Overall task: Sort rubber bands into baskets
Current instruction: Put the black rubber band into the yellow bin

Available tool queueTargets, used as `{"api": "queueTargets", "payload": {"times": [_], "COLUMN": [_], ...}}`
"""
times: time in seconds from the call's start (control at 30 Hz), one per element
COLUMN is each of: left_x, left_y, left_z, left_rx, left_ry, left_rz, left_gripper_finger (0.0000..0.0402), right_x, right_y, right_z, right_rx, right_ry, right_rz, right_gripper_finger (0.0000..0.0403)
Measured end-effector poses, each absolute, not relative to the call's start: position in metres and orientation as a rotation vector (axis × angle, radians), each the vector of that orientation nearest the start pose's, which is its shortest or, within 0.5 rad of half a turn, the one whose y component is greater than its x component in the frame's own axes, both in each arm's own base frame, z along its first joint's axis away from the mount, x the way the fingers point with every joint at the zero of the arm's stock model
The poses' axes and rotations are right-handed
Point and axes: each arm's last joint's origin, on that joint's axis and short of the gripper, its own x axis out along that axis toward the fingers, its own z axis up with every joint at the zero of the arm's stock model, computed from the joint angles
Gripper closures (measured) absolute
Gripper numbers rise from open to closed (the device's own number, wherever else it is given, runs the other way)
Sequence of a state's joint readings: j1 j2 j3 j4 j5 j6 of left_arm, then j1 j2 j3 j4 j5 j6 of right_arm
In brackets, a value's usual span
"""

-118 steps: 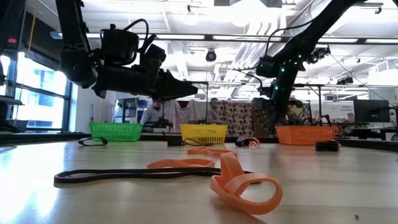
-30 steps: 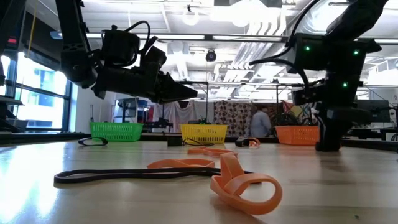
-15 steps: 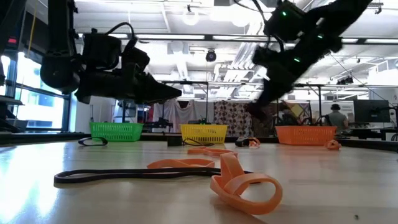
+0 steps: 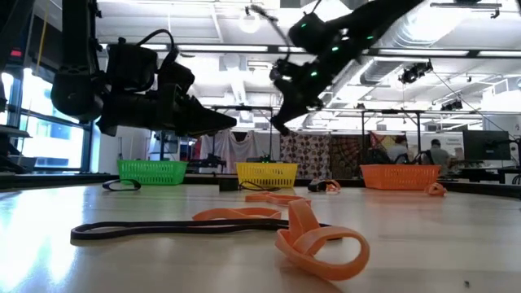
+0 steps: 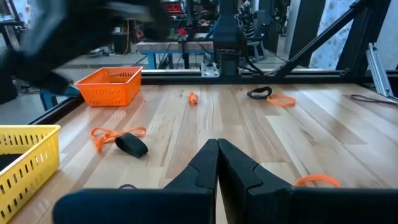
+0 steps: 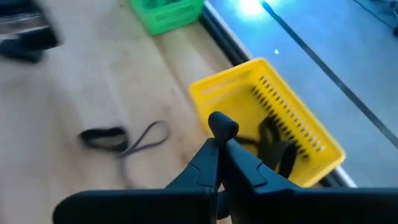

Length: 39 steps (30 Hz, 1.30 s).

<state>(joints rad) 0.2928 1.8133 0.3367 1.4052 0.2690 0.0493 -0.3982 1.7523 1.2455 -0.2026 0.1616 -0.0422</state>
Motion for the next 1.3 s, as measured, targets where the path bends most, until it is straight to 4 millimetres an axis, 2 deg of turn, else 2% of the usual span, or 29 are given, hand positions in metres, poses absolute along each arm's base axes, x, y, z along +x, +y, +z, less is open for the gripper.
{"api": "queueTargets", "payload": {"times": [0.2,0.33,0.5,0.63,0.8,1.13,1.3], "left_x": [0.253,0.253,0.253,0.253,0.253,0.253,0.253], "left_y": [0.068,0.068,0.068,0.068,0.068,0.068,0.068], "left_z": [0.115,0.115,0.114,0.114,0.114,0.114,0.114], "left_rx": [0.030,0.029,0.029,0.033,0.034,0.035,0.035], "left_ry": [0.070,0.071,0.071,0.072,0.072,0.072,0.072], "left_rz": [0.025,0.025,0.025,0.025,0.025,0.025,0.025], "left_gripper_finger": [0.0401,0.0401,0.0401,0.0401,0.0401,0.0401,0.0401], "right_x": [0.374,0.380,0.383,0.377,0.374,0.375,0.373], "right_y": [-0.200,-0.224,-0.240,-0.247,-0.248,-0.248,-0.247], "right_z": [0.235,0.221,0.202,0.191,0.190,0.190,0.188], "right_rx": [0.095,0.169,0.243,0.279,0.282,0.278,0.255], "right_ry": [0.791,0.862,0.901,0.949,0.972,0.973,1.002], "right_rz": [-0.549,-0.565,-0.555,-0.544,-0.542,-0.540,-0.557], "right_gripper_finger": [0.0402,0.0403,0.0403,0.0403,0.0394,0.0312,0.0293]}}
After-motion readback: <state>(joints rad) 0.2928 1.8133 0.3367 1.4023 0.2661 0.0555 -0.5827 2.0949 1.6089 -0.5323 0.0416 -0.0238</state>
